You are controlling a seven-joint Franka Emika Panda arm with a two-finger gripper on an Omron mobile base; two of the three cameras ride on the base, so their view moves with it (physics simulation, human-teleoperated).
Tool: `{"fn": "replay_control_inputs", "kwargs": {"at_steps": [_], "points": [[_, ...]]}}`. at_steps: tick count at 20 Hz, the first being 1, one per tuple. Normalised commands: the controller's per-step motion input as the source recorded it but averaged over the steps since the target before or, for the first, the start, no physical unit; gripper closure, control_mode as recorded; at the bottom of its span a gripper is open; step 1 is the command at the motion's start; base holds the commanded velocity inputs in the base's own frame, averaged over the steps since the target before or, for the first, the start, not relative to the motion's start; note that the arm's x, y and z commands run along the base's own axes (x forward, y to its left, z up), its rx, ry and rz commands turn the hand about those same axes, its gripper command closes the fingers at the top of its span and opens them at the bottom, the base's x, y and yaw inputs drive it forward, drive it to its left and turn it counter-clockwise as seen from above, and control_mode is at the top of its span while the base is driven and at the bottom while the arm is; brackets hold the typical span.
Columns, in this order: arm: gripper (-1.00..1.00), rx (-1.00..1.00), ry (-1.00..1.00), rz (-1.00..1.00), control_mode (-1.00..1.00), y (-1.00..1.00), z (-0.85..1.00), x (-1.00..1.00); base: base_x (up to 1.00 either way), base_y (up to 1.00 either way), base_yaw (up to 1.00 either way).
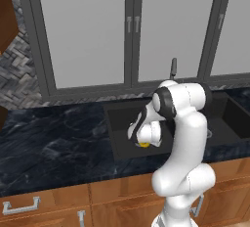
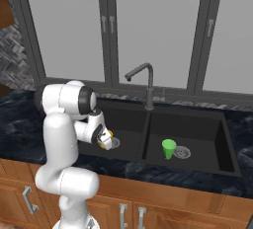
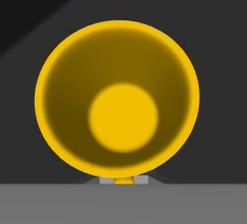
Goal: Place the mug in the left basin and the cup in the right basin of the sink.
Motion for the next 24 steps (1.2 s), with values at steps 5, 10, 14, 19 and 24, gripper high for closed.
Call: {"fn": "replay_control_inputs", "kwargs": {"at_steps": [5, 10, 14, 19, 24], "points": [[1.00, 0.00, 0.00, 0.00, -1.00, 0.00, -0.23, 0.13, 0.00, 0.00, 0.00], [1.00, 0.00, 0.00, 0.00, -1.00, -0.01, -0.20, 0.14, 0.00, 0.00, 0.00], [1.00, 0.00, 0.00, 0.00, -1.00, -0.01, -0.21, 0.12, 0.00, 0.00, 0.00], [1.00, 0.00, 0.00, 0.00, -1.00, 0.00, -0.22, 0.12, 0.00, 0.00, 0.00], [1.00, 0.00, 0.00, 0.00, -1.00, 0.00, -0.23, 0.13, 0.00, 0.00, 0.00]]}}
